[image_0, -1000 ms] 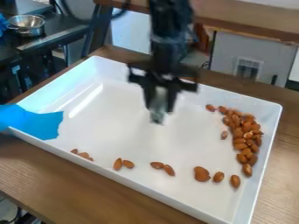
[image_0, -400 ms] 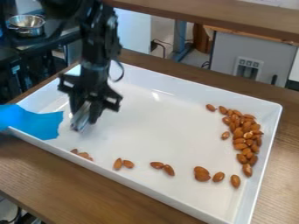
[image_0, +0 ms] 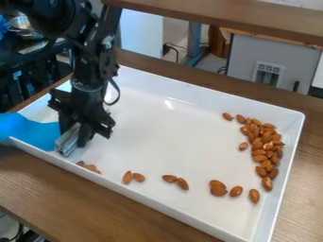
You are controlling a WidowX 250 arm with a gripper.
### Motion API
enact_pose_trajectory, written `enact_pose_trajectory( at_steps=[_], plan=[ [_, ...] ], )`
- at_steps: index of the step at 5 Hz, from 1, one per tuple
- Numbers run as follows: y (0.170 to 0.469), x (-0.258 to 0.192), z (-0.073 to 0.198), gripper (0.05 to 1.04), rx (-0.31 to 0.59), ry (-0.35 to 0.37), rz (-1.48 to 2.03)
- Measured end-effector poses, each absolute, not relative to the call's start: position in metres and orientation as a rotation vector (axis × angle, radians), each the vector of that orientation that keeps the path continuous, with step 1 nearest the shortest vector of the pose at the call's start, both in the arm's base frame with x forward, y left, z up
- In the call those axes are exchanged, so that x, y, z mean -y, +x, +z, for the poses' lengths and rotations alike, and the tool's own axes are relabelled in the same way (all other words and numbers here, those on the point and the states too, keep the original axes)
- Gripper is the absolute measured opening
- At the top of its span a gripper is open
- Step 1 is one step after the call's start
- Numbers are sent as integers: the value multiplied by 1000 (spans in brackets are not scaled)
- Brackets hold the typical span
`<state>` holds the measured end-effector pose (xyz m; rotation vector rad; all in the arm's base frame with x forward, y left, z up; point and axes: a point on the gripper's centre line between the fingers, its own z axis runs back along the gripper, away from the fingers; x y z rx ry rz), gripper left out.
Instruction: Sweep into pile
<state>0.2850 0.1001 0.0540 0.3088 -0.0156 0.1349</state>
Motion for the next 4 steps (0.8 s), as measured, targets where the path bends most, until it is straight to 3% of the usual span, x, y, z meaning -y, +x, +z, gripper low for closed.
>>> enact_pose_trajectory(
  at_steps=[4],
  plan=[
    [274,-34,48,380,-2,281,121]
  ],
)
